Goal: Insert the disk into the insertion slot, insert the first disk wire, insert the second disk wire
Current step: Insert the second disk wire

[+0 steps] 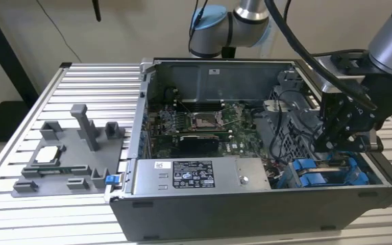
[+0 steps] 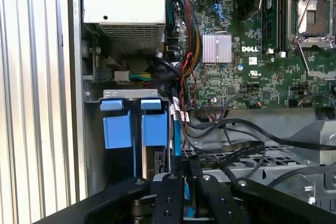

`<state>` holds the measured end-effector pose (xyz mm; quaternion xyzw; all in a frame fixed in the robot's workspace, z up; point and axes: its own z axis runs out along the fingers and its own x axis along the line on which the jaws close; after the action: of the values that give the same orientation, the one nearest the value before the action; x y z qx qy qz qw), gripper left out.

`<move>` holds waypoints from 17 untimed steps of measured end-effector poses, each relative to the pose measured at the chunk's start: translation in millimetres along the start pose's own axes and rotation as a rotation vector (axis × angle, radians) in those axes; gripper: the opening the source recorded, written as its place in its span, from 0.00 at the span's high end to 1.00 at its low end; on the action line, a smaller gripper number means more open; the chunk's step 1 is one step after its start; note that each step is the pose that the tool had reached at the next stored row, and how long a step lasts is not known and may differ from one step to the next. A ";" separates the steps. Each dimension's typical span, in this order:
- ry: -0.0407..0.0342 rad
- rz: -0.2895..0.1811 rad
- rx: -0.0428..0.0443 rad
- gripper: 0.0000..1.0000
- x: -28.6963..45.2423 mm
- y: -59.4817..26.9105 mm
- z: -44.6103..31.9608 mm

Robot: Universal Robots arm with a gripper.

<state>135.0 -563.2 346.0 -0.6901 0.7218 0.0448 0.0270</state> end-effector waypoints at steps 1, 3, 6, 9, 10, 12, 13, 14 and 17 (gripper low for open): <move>0.0000 0.000 0.0000 1.00 0.6 -0.2 0.8; -0.0001 0.000 0.0000 1.00 2.4 -1.3 2.5; 0.0000 0.000 -0.0019 1.00 3.6 -2.8 2.8; 0.0000 0.000 -0.0030 1.00 5.0 -2.9 0.3; 0.0004 0.000 -0.0033 1.00 5.7 -2.9 -1.3; 0.0027 0.000 -0.0051 1.00 7.1 -3.6 -3.4; 0.0048 0.001 -0.0060 1.00 7.8 -4.1 -3.7; 0.0075 0.002 -0.0063 1.00 8.3 -4.7 -3.8; 0.0160 0.004 -0.0076 1.00 9.0 -8.3 -3.9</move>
<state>142.9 -572.9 348.7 -0.6892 0.7231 0.0421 0.0185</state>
